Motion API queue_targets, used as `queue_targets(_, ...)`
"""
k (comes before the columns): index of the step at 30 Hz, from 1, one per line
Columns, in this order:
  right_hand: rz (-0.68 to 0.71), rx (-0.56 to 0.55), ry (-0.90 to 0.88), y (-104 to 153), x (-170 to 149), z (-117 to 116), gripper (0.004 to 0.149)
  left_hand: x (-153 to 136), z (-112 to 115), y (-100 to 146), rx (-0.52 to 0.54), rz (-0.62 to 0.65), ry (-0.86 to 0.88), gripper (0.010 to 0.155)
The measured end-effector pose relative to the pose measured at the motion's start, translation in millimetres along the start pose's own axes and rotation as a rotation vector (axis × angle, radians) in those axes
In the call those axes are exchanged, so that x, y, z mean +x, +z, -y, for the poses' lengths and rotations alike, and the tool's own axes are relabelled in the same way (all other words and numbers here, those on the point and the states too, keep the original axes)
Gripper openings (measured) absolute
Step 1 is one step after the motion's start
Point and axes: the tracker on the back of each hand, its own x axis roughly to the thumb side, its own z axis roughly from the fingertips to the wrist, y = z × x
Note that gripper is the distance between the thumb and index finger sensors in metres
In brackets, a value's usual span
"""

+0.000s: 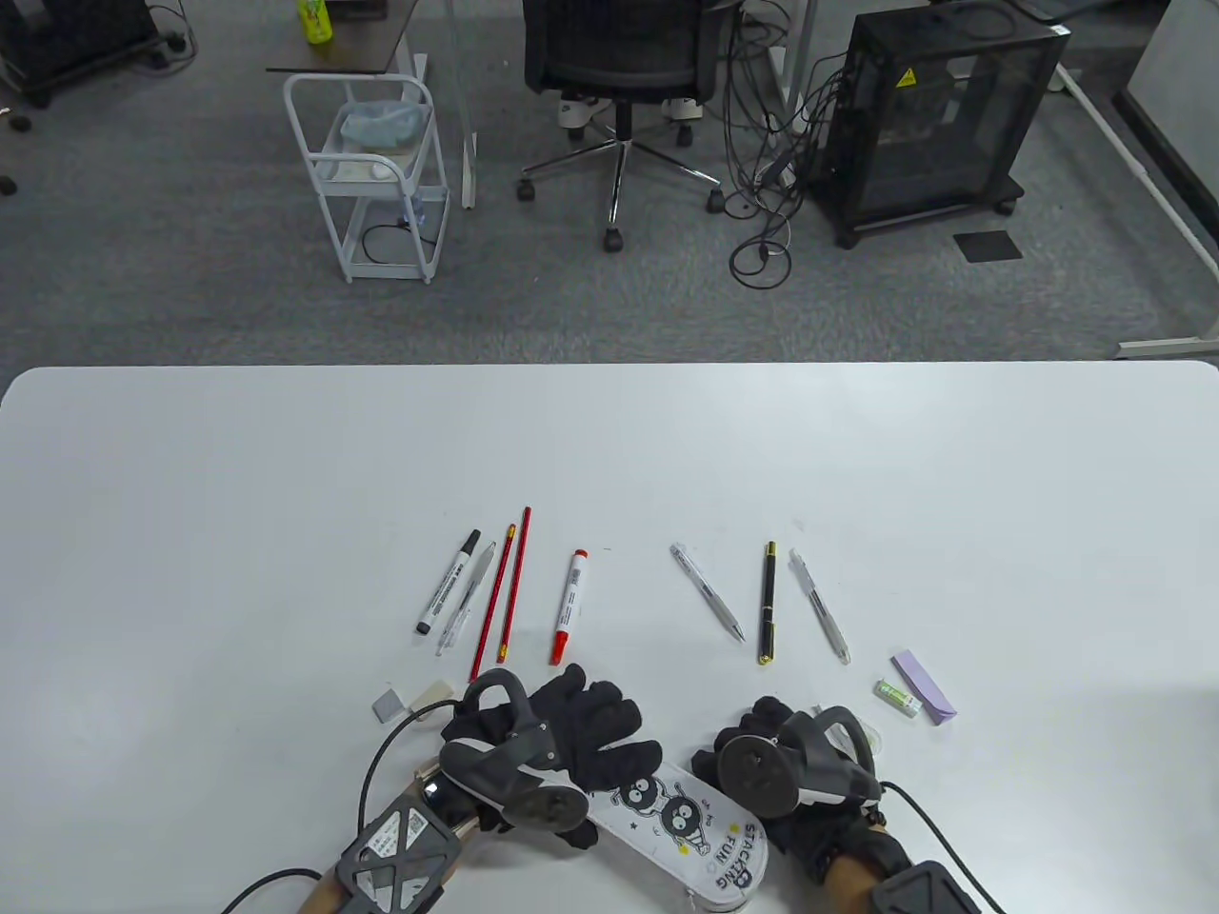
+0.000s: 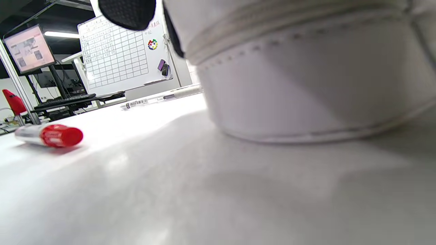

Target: Pack double-layer zippered pencil case

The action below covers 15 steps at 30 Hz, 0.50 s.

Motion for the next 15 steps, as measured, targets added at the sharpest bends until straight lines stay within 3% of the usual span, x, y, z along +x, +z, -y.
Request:
queue_targets(5,-0.066,-0.021,0.015,4.5,-6.6,0.6,0.046,-0.2,-6.1,3.7,-0.006,-0.158,-0.143,0.095)
queue_targets(10,-0.064,-0.035,0.009,11.2,3.3,-0.3,0.046,4.0,-37.2,6.6,0.038,-0.497,-0.327,0.055)
queue_targets(12,-0.055,-0.034,0.013,10.0,10.0,-1.2,0.046,5.1,-48.2,4.4,0.041,-0.591,-0.178,0.05)
queue_targets(15,-0.064,-0.034,0.0,7.7,19.7,-1.8,0.047,6.9,-47.9,-3.8,-0.056,-0.63,0.327,0.056)
